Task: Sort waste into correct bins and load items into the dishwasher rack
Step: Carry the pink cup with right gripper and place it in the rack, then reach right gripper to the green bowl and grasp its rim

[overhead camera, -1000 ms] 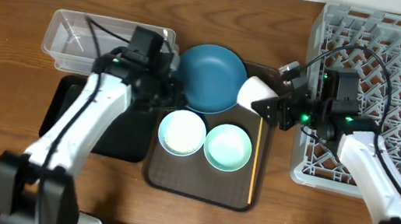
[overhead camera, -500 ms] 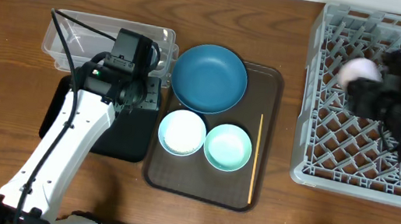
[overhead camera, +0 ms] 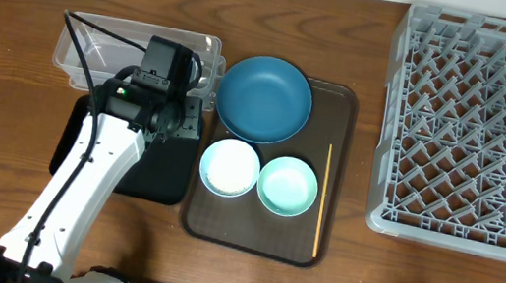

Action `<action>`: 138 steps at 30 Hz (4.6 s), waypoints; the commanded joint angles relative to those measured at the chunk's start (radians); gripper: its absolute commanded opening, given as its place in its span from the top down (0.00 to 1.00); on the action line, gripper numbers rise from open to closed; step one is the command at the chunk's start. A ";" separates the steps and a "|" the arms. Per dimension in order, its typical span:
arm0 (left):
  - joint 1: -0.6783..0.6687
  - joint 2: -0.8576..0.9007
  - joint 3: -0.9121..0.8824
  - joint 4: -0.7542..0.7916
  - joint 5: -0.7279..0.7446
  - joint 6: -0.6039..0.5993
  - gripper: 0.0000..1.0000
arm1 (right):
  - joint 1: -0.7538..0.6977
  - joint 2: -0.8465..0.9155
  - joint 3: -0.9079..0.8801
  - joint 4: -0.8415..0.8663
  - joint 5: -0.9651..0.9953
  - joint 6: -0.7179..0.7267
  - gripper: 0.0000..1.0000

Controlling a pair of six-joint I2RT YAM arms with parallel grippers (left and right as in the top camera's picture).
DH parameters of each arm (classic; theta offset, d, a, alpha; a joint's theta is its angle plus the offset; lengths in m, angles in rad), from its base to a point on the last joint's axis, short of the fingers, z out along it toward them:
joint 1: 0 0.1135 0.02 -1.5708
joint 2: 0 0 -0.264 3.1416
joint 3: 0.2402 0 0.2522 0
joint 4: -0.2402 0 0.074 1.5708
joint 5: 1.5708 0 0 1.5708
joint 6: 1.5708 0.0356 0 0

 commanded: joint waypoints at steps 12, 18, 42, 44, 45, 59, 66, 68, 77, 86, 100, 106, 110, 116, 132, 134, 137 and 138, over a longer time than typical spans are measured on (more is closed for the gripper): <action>0.002 0.003 0.013 -0.002 -0.019 0.012 0.47 | -0.181 0.328 0.347 -0.154 0.027 0.021 0.99; 0.002 0.003 0.013 -0.003 -0.019 0.012 0.47 | -0.192 0.411 0.354 -0.111 0.026 0.029 0.99; 0.002 0.003 0.013 -0.003 -0.019 0.009 0.47 | -0.191 0.465 0.325 -0.044 0.011 0.028 0.55; 0.002 0.003 0.013 -0.003 -0.019 0.009 0.47 | -0.191 0.465 0.325 -0.045 0.011 0.028 0.42; 0.002 0.003 0.013 -0.003 -0.019 0.009 0.47 | -0.191 0.465 0.325 -0.045 0.011 0.028 0.39; 0.002 0.003 0.013 -0.003 -0.019 0.009 0.47 | -0.191 0.465 0.324 -0.045 0.011 0.028 0.28; 0.002 0.003 0.011 -0.003 -0.019 0.009 0.47 | -0.191 0.465 0.324 -0.045 -0.050 0.028 0.30; 0.002 0.003 0.011 -0.003 -0.019 0.009 0.47 | -0.191 0.465 0.324 -0.045 -0.135 0.027 0.29; 0.002 0.003 0.011 -0.003 -0.019 0.009 0.46 | -0.116 0.465 0.324 -0.074 -0.605 -0.169 0.25; 0.002 0.003 0.011 -0.003 -0.019 0.009 0.46 | 0.180 0.436 0.324 -0.121 -0.681 -0.301 0.24; 0.002 0.003 0.011 -0.003 -0.019 0.009 0.45 | 0.715 0.437 0.316 -0.273 -0.418 -0.370 0.17; 0.002 0.003 0.011 -0.003 -0.019 0.009 0.45 | 0.871 0.437 0.228 -0.322 -0.380 -0.330 0.25; 0.002 0.003 0.011 -0.003 -0.019 0.009 0.45 | 0.935 0.437 0.106 -0.260 -0.380 -0.273 0.32; 0.002 0.003 0.011 -0.003 -0.019 0.009 0.46 | 0.986 0.437 -0.030 -0.101 -0.316 -0.150 0.48; 0.002 0.003 0.010 -0.007 -0.019 0.009 0.46 | 1.016 0.437 -0.122 -0.037 -0.175 -0.066 0.93; 0.002 0.003 0.010 -0.006 -0.019 0.009 0.46 | 1.015 0.436 -0.120 -0.029 -0.175 -0.066 0.99; 0.002 0.003 0.010 -0.007 -0.019 0.009 0.45 | 1.013 0.429 -0.100 -0.034 -0.175 -0.066 0.99; 0.002 0.003 0.010 -0.007 -0.019 0.009 0.45 | 1.010 0.424 -0.090 -0.036 -0.175 -0.067 0.99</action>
